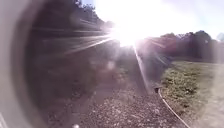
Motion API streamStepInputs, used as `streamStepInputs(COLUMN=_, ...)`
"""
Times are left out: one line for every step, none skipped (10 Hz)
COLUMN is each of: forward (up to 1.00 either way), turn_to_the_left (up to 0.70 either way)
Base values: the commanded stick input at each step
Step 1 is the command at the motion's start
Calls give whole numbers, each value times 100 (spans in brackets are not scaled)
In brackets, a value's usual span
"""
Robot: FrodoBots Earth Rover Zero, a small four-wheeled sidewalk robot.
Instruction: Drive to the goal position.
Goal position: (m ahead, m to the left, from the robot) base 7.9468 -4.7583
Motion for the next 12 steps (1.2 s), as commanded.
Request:
streamStepInputs(forward=84, turn_to_the_left=0)
streamStepInputs(forward=84, turn_to_the_left=0)
streamStepInputs(forward=84, turn_to_the_left=0)
streamStepInputs(forward=85, turn_to_the_left=0)
streamStepInputs(forward=85, turn_to_the_left=-10)
streamStepInputs(forward=85, turn_to_the_left=-21)
streamStepInputs(forward=85, turn_to_the_left=-32)
streamStepInputs(forward=85, turn_to_the_left=-16)
streamStepInputs(forward=85, turn_to_the_left=-1)
streamStepInputs(forward=85, turn_to_the_left=-7)
streamStepInputs(forward=85, turn_to_the_left=-21)
streamStepInputs(forward=85, turn_to_the_left=-29)
